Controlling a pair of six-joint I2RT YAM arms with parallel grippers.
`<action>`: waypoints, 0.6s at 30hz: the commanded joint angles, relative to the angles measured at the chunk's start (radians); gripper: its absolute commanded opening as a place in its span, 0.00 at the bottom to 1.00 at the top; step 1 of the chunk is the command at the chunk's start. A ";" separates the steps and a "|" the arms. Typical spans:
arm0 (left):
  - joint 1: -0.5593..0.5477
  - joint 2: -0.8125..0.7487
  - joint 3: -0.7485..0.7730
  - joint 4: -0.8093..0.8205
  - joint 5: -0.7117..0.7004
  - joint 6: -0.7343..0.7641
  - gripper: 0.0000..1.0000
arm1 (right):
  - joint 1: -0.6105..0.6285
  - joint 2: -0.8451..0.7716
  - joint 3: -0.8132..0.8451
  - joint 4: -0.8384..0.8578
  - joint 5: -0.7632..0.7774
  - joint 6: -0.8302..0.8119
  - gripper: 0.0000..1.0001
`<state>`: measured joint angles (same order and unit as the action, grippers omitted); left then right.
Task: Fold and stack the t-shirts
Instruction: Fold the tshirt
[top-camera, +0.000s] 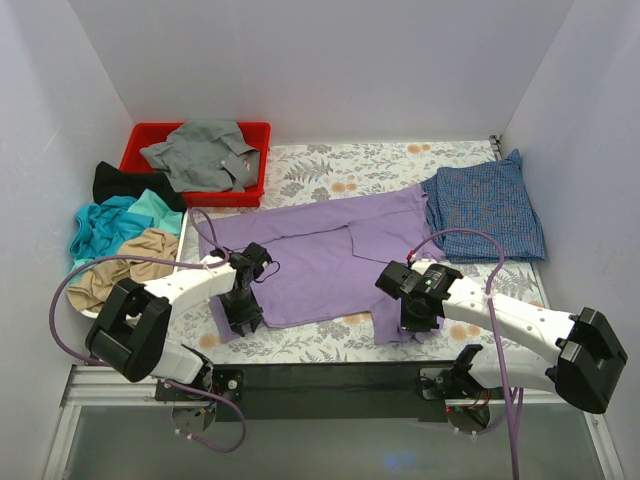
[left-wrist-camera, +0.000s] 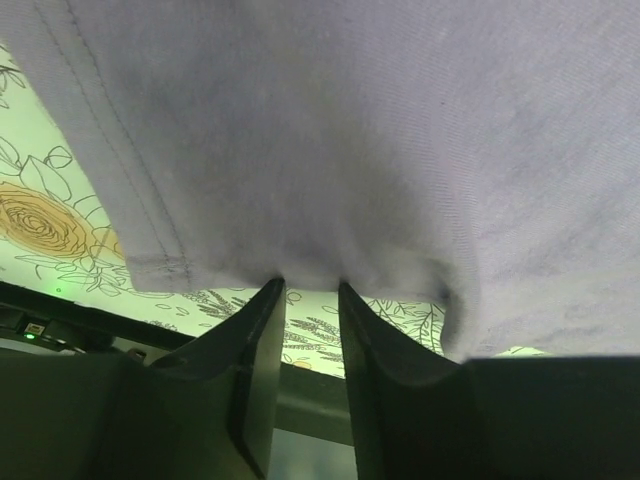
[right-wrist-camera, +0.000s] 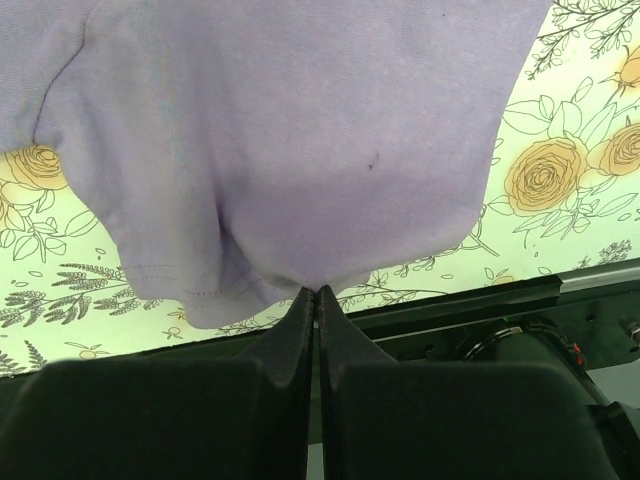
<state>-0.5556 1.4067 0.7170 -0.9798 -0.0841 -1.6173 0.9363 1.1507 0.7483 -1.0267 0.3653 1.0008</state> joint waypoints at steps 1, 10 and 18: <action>0.008 0.018 0.016 0.024 -0.039 -0.026 0.29 | -0.008 -0.022 0.026 -0.024 0.031 -0.008 0.01; 0.008 0.046 0.004 0.041 -0.013 -0.016 0.20 | -0.027 -0.045 0.002 -0.012 0.017 -0.018 0.01; 0.010 0.038 -0.002 0.052 0.000 -0.016 0.02 | -0.037 -0.054 -0.007 -0.009 0.009 -0.027 0.01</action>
<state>-0.5499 1.4353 0.7326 -0.9802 -0.0681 -1.6203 0.9043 1.1179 0.7425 -1.0233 0.3637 0.9752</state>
